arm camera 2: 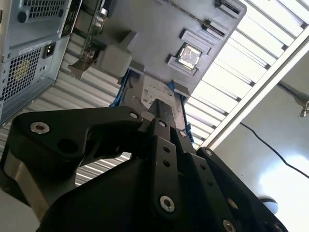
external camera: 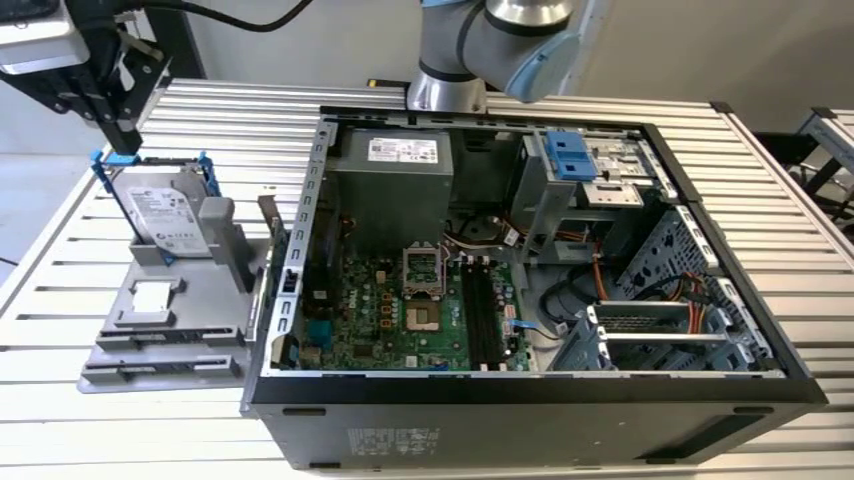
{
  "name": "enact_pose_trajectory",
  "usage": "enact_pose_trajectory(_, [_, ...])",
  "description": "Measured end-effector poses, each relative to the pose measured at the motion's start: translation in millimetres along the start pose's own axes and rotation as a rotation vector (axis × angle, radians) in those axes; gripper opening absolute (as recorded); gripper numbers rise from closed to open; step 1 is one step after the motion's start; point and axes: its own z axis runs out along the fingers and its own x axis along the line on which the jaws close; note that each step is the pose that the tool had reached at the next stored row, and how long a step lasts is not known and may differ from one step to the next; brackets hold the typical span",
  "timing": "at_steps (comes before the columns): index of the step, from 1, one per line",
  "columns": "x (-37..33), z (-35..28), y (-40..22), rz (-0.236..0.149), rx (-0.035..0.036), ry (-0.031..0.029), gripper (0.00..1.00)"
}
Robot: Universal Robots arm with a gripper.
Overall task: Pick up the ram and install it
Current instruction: 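Reach for the ram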
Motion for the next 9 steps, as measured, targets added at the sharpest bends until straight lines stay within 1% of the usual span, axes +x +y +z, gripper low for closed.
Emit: enact_pose_trajectory(9, [-1.0,-1.0,-27.7,0.000,0.0000,0.0000,0.00])
